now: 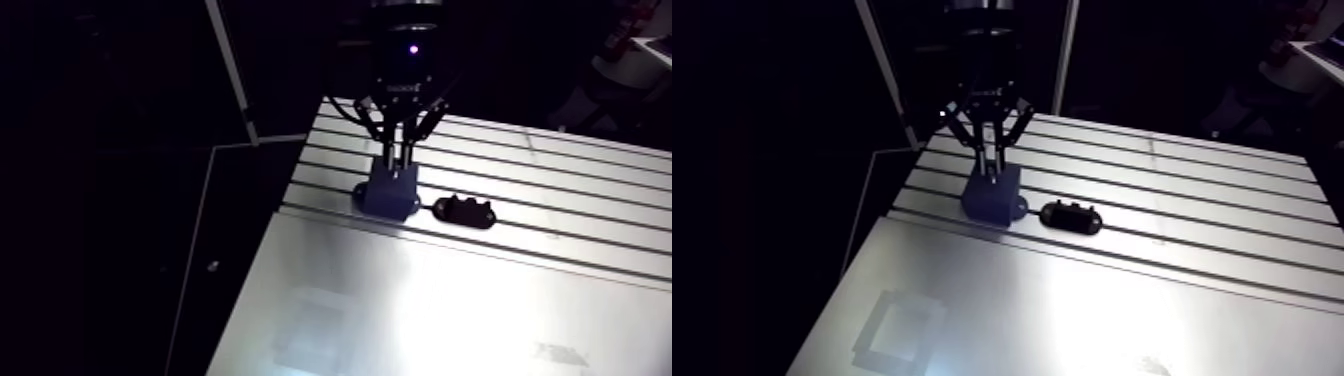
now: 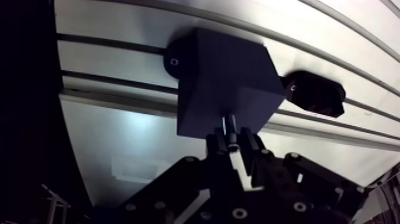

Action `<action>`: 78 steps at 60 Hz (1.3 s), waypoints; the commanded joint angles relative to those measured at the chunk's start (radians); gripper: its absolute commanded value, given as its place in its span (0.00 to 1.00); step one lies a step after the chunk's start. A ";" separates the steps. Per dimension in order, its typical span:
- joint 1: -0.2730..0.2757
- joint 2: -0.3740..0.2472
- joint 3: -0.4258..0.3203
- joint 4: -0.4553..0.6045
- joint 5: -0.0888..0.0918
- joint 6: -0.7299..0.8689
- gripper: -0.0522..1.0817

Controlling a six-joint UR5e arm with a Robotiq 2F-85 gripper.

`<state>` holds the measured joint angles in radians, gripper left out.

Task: Pick up the M10 bolt and insert it into the hole until fully seated.

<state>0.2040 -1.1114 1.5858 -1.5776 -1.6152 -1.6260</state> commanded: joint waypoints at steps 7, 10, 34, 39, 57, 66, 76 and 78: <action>-0.002 0.002 0.004 0.000 -0.002 -0.001 0.10; -0.002 -0.005 0.007 -0.001 0.000 0.002 0.05; -0.006 -0.035 0.004 -0.052 0.014 -0.005 0.05; -0.008 -0.048 -0.004 -0.051 0.013 -0.004 0.05; -0.045 -0.121 -0.049 0.002 0.028 0.008 0.05; -0.086 -0.169 -0.080 0.031 0.030 0.008 0.05; -0.134 -0.209 -0.124 0.046 0.034 0.020 0.05; -0.140 -0.213 -0.130 0.046 0.034 0.023 0.05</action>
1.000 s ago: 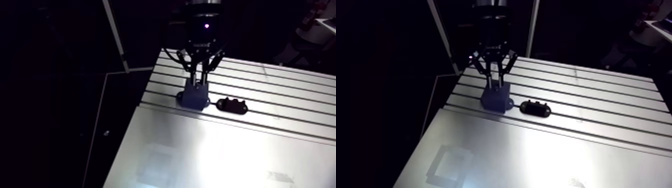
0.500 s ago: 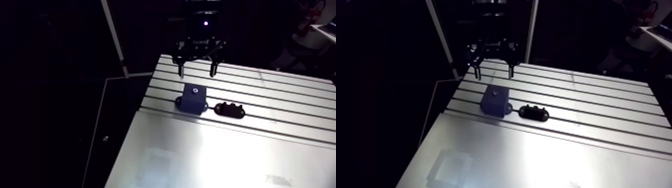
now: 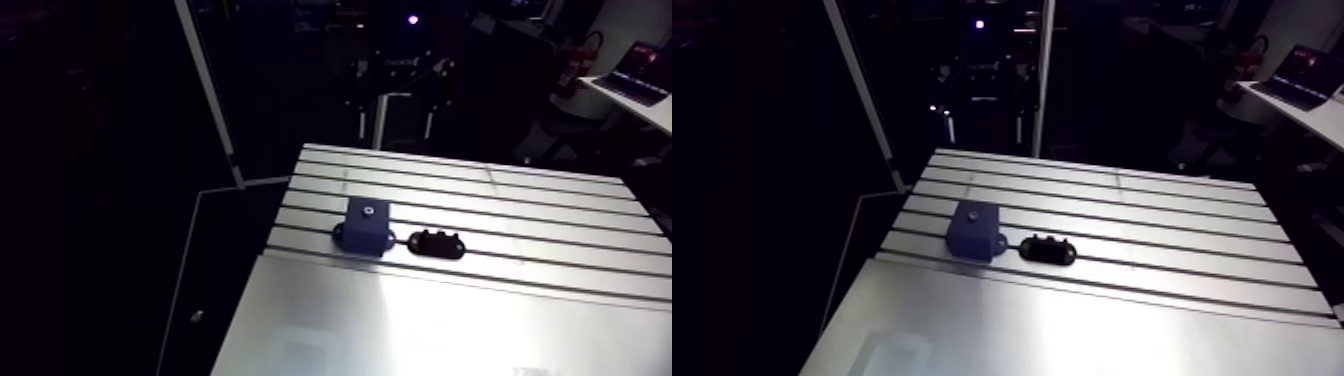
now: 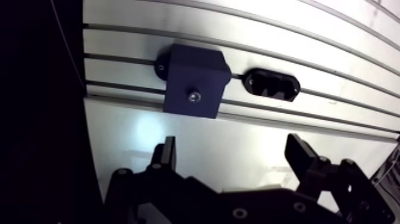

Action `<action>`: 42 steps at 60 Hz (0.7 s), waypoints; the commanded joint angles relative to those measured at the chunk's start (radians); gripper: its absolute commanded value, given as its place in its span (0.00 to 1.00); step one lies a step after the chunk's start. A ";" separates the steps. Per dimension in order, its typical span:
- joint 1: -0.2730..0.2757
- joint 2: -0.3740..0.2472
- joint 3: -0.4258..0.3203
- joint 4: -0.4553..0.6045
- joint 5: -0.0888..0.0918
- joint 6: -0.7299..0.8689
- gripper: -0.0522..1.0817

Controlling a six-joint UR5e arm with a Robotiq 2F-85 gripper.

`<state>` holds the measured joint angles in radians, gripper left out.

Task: Pick up the M10 bolt and insert it into the hole until fully seated.

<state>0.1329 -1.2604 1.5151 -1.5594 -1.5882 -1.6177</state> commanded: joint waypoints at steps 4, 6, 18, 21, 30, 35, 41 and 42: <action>-0.073 -0.067 -0.077 0.039 0.007 0.016 0.05; -0.073 -0.068 -0.089 0.049 0.006 0.017 0.05; -0.113 -0.099 -0.130 0.071 0.003 0.017 0.05; -0.120 -0.101 -0.140 0.071 0.006 0.017 0.05; -0.121 -0.101 -0.157 0.074 0.004 0.017 0.05; -0.121 -0.101 -0.158 0.077 0.006 0.017 0.05; -0.119 -0.107 -0.158 0.077 0.007 0.017 0.05; -0.118 -0.110 -0.158 0.077 0.007 0.017 0.05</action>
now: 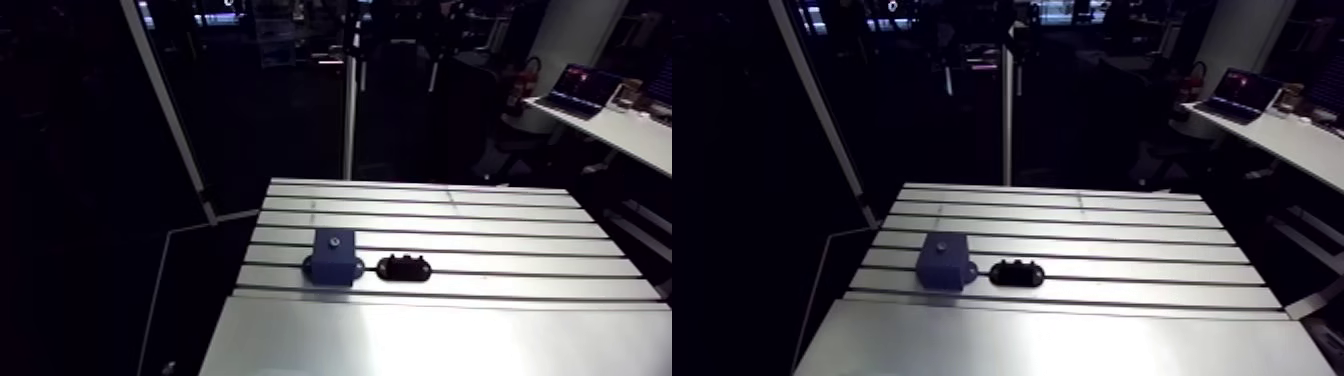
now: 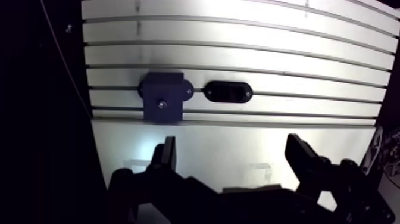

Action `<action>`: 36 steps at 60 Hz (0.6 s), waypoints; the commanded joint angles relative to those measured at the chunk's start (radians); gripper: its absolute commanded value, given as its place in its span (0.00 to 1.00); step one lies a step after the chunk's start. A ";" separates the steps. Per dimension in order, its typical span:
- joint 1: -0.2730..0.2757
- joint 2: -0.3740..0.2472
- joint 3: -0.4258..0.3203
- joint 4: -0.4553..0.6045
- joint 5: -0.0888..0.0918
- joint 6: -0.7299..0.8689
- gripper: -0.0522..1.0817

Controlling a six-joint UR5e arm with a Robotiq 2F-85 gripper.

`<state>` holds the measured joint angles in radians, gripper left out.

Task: Pick up the M10 bolt and insert it into the hole until fully seated.

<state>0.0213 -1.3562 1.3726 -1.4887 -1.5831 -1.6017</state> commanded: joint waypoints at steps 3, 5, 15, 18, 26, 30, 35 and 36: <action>-0.006 -0.020 -0.013 0.006 0.001 0.001 0.05; -0.006 -0.020 -0.013 0.006 0.001 0.001 0.05; -0.004 -0.028 0.002 0.008 -0.001 0.003 0.05; -0.004 -0.029 0.004 0.008 -0.001 0.004 0.05; -0.004 -0.046 0.022 0.006 -0.001 0.004 0.05; -0.004 -0.054 0.036 0.006 -0.002 0.004 0.05; -0.004 -0.056 0.038 0.006 -0.004 0.003 0.05; -0.006 -0.057 0.039 0.006 -0.004 0.003 0.05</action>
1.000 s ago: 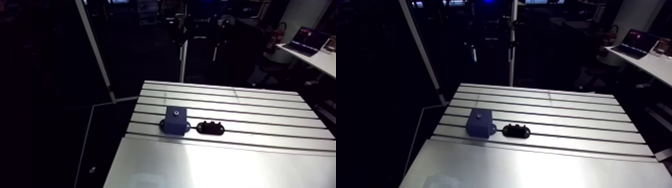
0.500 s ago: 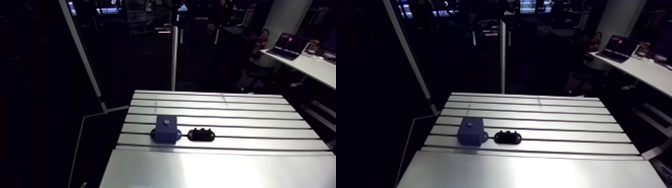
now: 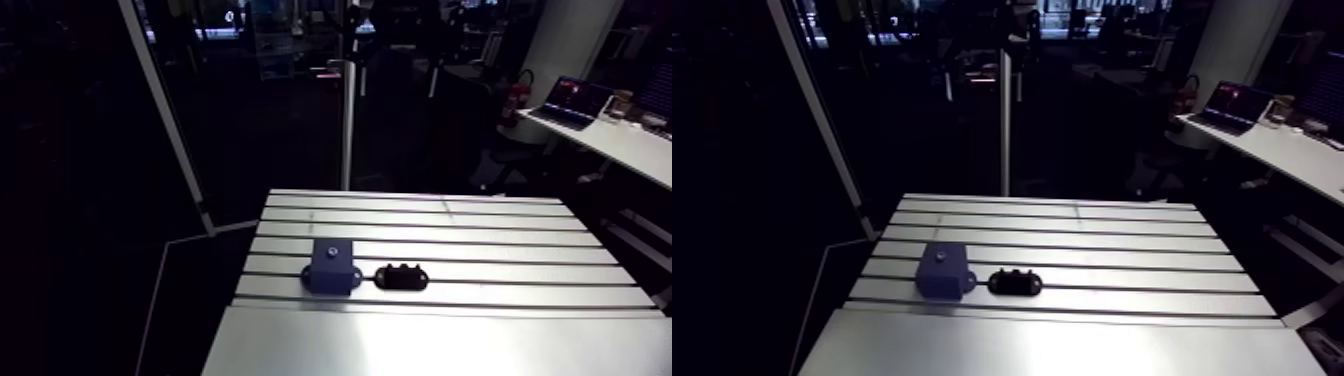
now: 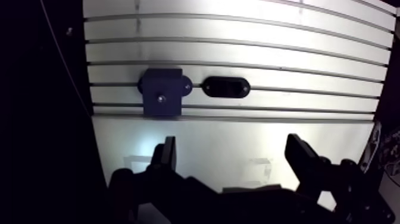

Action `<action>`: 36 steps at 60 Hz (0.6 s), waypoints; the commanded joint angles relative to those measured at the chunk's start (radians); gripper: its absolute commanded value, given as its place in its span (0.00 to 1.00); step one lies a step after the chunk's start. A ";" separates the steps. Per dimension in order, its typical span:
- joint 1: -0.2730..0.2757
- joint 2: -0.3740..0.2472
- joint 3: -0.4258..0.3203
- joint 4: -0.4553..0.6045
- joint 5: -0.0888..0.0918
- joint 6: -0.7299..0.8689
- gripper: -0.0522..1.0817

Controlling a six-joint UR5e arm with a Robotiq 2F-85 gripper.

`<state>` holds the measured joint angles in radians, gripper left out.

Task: Pick up the M10 bolt and insert it into the hole until fully seated.

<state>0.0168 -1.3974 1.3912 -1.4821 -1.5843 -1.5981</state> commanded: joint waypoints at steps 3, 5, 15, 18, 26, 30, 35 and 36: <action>-0.001 -0.017 0.022 0.000 -0.004 -0.001 0.05; -0.003 -0.020 0.024 0.000 -0.004 -0.001 0.05; -0.014 -0.031 0.043 -0.002 -0.009 -0.001 0.05; -0.020 -0.034 0.045 -0.002 -0.009 -0.002 0.05; -0.034 -0.045 0.051 0.000 -0.009 -0.004 0.05; -0.036 -0.054 0.054 0.001 -0.009 -0.007 0.05; -0.055 -0.060 0.060 0.001 -0.009 -0.010 0.05; -0.058 -0.062 0.062 0.001 -0.007 -0.011 0.05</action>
<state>-0.0150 -1.4428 1.4404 -1.4823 -1.5925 -1.6029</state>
